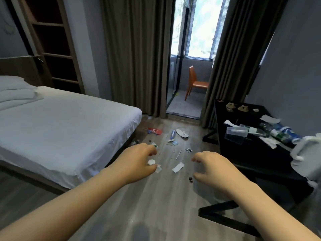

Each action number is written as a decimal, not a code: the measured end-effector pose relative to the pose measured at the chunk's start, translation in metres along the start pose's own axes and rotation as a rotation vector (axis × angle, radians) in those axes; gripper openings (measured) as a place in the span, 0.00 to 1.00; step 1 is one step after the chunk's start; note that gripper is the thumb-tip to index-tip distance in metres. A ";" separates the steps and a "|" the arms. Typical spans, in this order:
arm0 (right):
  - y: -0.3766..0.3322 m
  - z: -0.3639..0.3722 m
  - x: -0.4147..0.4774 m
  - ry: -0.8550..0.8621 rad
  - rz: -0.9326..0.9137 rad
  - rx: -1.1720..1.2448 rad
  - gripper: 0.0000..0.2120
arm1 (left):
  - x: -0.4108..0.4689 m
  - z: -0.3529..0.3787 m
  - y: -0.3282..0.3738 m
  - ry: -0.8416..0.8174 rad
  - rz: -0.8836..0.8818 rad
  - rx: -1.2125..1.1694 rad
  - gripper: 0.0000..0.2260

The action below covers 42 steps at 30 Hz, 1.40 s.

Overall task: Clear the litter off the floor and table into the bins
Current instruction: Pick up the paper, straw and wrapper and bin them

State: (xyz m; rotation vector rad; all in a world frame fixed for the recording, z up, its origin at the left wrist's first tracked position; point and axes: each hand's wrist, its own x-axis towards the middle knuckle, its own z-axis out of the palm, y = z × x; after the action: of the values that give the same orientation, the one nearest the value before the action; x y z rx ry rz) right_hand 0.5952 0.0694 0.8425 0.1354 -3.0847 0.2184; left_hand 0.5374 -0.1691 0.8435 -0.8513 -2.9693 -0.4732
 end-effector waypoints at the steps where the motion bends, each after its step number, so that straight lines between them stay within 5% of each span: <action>1: 0.008 0.003 0.016 -0.008 0.009 0.007 0.21 | 0.017 0.001 -0.006 -0.013 -0.001 0.009 0.18; 31: 0.134 0.111 0.431 -0.284 0.406 0.166 0.20 | 0.475 0.085 -0.218 -0.362 0.128 -0.028 0.19; 42: 0.266 0.167 0.563 -0.360 0.503 0.233 0.17 | 0.658 0.161 -0.217 -0.479 0.105 -0.041 0.17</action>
State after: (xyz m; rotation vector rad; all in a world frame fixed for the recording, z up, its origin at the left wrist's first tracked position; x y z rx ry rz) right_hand 0.0045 0.2606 0.6699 -0.6738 -3.3724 0.6349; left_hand -0.1252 0.0418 0.6935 -1.2802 -3.3165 -0.3710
